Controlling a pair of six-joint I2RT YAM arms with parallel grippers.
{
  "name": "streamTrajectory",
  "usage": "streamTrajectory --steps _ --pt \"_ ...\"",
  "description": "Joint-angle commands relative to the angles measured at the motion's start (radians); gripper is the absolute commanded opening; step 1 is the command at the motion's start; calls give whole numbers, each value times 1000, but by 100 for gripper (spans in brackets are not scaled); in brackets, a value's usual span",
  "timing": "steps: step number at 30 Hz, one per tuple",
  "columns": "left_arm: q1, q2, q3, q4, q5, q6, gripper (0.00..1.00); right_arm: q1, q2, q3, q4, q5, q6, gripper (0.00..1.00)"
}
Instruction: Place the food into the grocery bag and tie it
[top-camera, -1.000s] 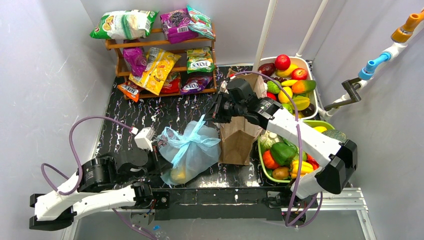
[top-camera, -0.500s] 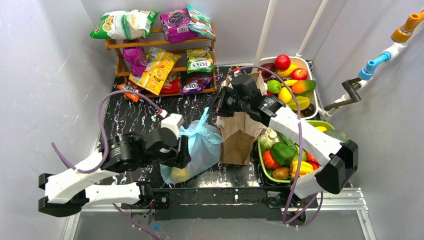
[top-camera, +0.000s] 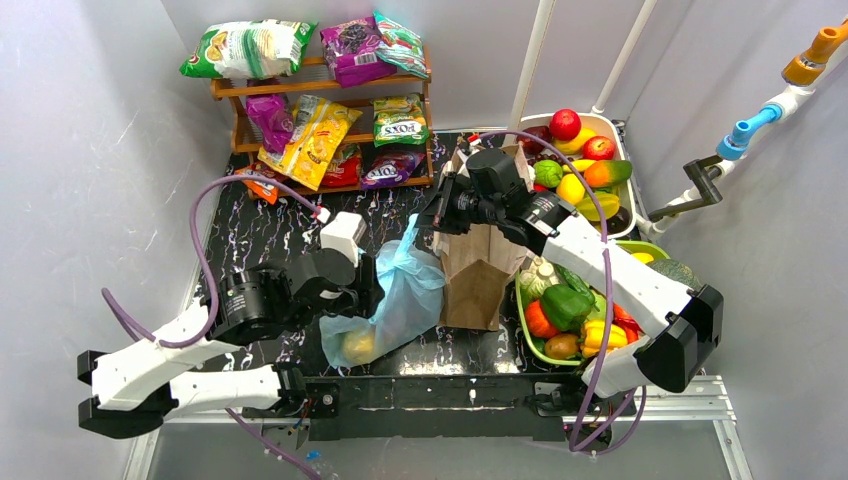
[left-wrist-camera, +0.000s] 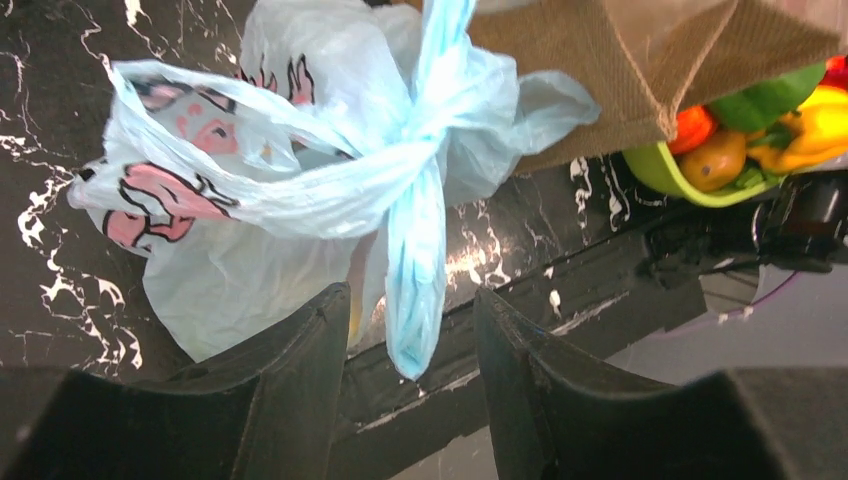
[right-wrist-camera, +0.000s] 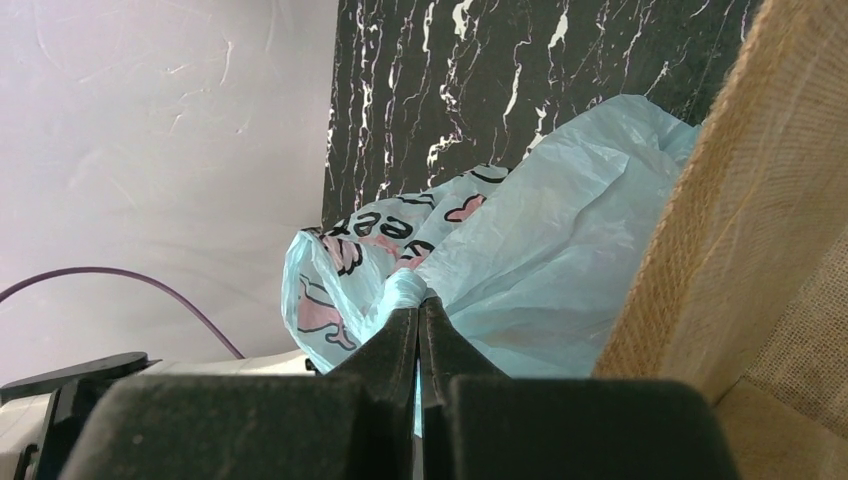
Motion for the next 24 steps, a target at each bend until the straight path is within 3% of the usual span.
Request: streamTrajectory --steps 1,8,24 --pt "65 -7 -48 67 7 52 48 9 -39 -11 35 -11 -9 1" --pt "199 -53 -160 240 203 66 41 12 -42 -15 35 -9 -7 1" --pt "218 -64 -222 292 297 -20 35 12 -45 -18 31 0 -8 1"
